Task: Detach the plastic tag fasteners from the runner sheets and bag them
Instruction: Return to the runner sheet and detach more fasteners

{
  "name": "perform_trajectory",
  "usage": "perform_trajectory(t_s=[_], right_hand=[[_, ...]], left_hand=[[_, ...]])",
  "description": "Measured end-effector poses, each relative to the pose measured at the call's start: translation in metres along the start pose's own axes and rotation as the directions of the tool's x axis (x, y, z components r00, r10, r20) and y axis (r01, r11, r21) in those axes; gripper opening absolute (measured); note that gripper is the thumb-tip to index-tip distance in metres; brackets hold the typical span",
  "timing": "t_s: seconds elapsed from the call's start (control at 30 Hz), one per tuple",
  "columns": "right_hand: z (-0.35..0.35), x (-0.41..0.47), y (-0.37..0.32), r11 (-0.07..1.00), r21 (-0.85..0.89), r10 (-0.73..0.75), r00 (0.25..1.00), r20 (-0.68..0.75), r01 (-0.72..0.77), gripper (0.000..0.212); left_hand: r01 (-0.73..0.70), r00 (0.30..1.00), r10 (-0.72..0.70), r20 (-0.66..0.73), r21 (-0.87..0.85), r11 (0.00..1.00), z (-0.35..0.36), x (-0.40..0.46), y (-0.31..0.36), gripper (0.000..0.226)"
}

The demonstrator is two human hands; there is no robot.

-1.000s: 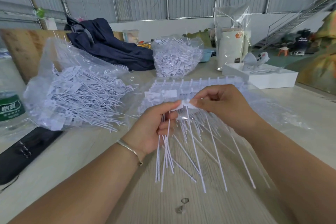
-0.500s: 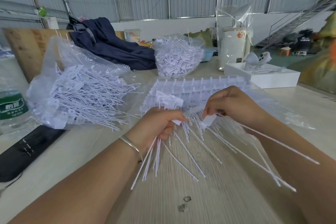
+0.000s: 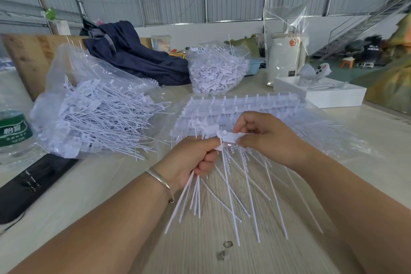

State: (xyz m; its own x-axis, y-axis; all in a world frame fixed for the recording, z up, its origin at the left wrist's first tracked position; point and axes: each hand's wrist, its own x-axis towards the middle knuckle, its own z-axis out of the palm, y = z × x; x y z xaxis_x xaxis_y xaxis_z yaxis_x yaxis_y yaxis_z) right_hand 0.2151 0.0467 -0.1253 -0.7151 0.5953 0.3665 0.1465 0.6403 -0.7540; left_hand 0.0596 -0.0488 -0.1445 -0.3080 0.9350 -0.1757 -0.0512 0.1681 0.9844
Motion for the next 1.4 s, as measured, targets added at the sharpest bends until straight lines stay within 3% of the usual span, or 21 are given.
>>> perform_trajectory(t_s=[0.17, 0.3, 0.4, 0.6, 0.7, 0.8, 1.0, 1.13, 1.3, 1.4], right_hand=[[0.002, -0.001, 0.002, 0.995, -0.078, -0.052, 0.998, 0.047, 0.056, 0.006], [0.004, -0.002, 0.002, 0.997, -0.037, -0.066, 0.988, 0.141, 0.071, 0.005], [0.005, -0.003, 0.002, 0.992, -0.107, -0.059, 0.988, 0.143, 0.074, 0.005], [0.002, -0.003, 0.002, 0.985, -0.123, -0.108, 0.990, 0.089, 0.118, 0.005], [0.002, -0.003, 0.003, 0.970, -0.199, -0.120, 0.988, 0.101, 0.138, 0.007], [-0.002, -0.001, 0.004, 0.933, -0.342, -0.096, 0.993, 0.065, 0.112, 0.010], [-0.008, 0.000, -0.002, 0.999, -0.048, 0.008, 0.998, -0.056, -0.011, 0.034], [-0.010, -0.004, -0.010, 0.969, 0.246, -0.045, 0.999, 0.026, 0.037, 0.036], [-0.005, -0.002, -0.013, 0.869, 0.490, -0.156, 0.978, 0.141, 0.069, 0.011], [-0.001, -0.003, -0.012, 0.887, 0.457, -0.163, 0.973, 0.164, 0.071, 0.013]], left_hand=[[0.005, 0.998, -0.009, -0.058, -0.068, 0.998, 0.000, 0.000, 0.000, 0.044], [-0.020, 1.000, 0.019, -0.009, -0.208, 0.978, 0.003, 0.001, 0.000, 0.045], [-0.035, 0.999, 0.038, 0.008, -0.241, 0.970, 0.003, 0.003, -0.001, 0.050], [-0.050, 0.998, 0.057, 0.029, -0.213, 0.976, 0.002, 0.004, -0.003, 0.014], [-0.022, 0.999, 0.009, -0.042, -0.318, 0.948, 0.001, 0.007, -0.004, 0.016], [-0.022, 0.999, 0.013, -0.029, -0.353, 0.935, 0.000, 0.005, -0.001, 0.018], [-0.051, 0.990, 0.098, 0.104, -0.380, 0.923, 0.002, -0.001, 0.003, 0.024], [-0.052, 0.963, 0.162, 0.216, -0.443, 0.895, 0.001, -0.006, 0.005, 0.024], [0.081, 0.855, 0.195, 0.480, -0.494, 0.865, 0.005, -0.013, 0.004, 0.026], [0.025, 0.824, 0.170, 0.541, -0.334, 0.942, 0.013, -0.018, 0.002, 0.022]])
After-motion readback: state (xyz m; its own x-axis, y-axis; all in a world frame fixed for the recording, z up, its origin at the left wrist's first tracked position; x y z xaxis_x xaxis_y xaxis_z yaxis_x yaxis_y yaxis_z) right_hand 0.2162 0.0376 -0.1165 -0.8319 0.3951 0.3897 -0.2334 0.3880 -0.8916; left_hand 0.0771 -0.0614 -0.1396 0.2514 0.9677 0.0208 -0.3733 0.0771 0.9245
